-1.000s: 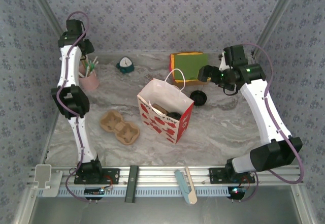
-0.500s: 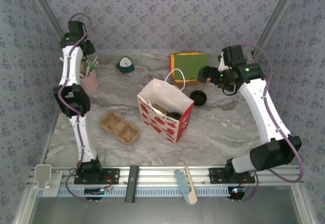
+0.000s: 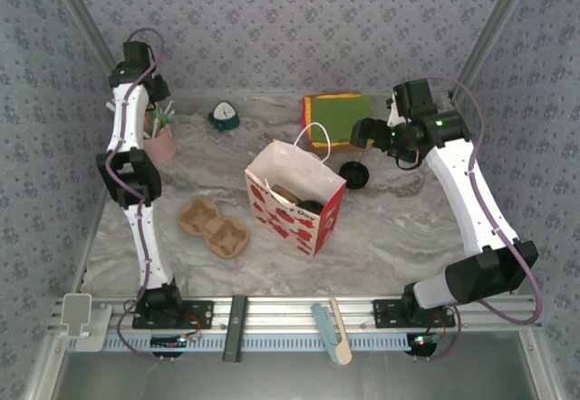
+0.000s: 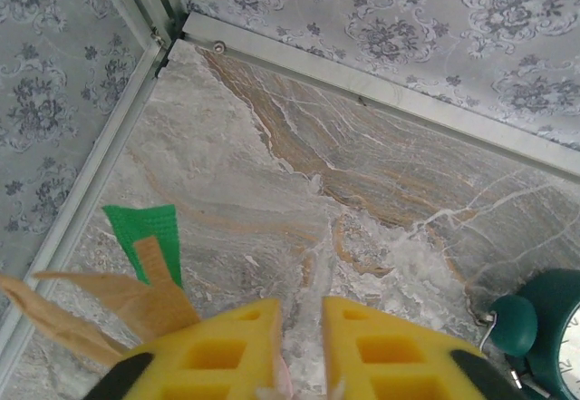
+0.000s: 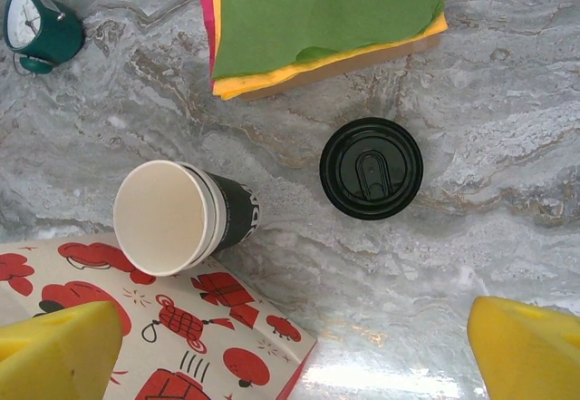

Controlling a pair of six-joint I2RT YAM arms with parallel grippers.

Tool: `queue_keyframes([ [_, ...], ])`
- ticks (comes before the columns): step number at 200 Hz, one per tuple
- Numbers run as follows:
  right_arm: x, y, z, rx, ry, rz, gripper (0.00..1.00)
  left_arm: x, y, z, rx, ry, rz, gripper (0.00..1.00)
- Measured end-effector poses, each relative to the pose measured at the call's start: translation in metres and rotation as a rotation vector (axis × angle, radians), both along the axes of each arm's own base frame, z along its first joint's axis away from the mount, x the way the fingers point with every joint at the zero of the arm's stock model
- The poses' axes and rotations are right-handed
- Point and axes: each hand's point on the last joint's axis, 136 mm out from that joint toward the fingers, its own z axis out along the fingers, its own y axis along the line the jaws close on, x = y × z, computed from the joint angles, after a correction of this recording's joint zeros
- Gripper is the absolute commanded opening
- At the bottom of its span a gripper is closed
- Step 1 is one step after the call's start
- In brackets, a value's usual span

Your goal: Pack the takeout coffee

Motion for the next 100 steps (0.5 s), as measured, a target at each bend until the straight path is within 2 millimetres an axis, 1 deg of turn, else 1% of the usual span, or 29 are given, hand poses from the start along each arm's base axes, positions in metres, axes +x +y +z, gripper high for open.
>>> queue_keyframes([
  [26,-0.0003,-0.0004,-0.0002,-0.002,0.002,-0.003,1.00,-0.0001,0.0006,0.0002,0.005,0.001,-0.002,0.10],
  [37,-0.0003,-0.0004,-0.0002,-0.002,0.002,-0.003,1.00,-0.0002,0.0016,0.0002,0.007,0.001,0.000,0.05],
  [70,-0.0002,-0.0003,-0.0004,-0.002,0.002,-0.003,1.00,-0.0014,0.0041,0.0027,0.027,0.002,0.002,0.03],
  [75,-0.0001,-0.0004,-0.0004,-0.002,0.002,-0.003,1.00,-0.0018,0.0047,0.0036,0.031,0.002,0.004,0.00],
  [100,-0.0001,-0.0003,-0.0004,-0.002,0.002,-0.003,1.00,-0.0064,0.0059,0.0094,0.053,0.003,0.010,0.00],
])
